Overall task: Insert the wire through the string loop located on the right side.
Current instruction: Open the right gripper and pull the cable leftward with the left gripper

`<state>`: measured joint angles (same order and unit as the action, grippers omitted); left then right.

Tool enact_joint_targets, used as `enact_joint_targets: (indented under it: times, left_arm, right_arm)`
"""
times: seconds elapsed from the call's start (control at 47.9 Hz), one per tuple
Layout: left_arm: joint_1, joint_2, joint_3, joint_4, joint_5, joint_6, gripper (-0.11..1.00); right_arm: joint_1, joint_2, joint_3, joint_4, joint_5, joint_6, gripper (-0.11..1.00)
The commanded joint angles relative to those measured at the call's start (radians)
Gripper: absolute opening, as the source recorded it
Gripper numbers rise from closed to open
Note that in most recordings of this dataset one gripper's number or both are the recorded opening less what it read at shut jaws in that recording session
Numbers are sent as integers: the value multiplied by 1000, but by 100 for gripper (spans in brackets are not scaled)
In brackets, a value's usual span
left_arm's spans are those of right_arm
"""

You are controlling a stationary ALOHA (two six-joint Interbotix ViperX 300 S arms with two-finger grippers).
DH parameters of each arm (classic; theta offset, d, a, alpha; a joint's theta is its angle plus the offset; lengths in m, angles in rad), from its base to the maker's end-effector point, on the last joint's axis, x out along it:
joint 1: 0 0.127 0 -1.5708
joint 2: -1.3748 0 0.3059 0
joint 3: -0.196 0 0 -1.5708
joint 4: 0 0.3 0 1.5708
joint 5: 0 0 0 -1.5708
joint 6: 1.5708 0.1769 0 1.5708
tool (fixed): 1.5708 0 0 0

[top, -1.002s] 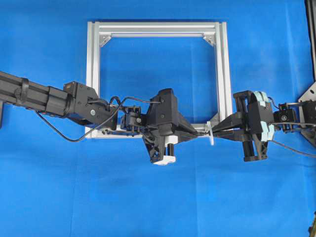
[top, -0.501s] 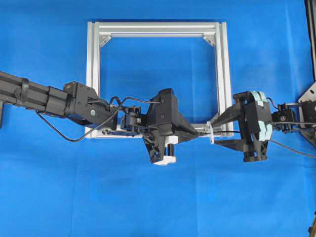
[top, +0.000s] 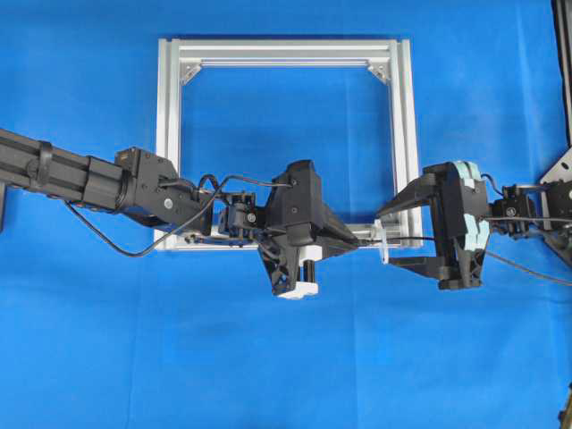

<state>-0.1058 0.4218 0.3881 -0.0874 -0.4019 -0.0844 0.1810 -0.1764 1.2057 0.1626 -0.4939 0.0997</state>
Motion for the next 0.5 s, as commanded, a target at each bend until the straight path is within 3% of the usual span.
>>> enact_joint_targets:
  times: [0.0, 0.209, 0.48]
  left_arm:
    - [0, -26, -6, 2, -3, -2, 8]
    - [0, -97, 101, 3, -6, -2, 8]
    - [0, -308, 370, 3, -41, 0, 8]
  right_arm:
    - [3, -5, -14, 2, -5, -2, 90]
    - [3, -5, -15, 2, -3, -3, 89]
    - [2, -5, -15, 2, -3, -6, 89]
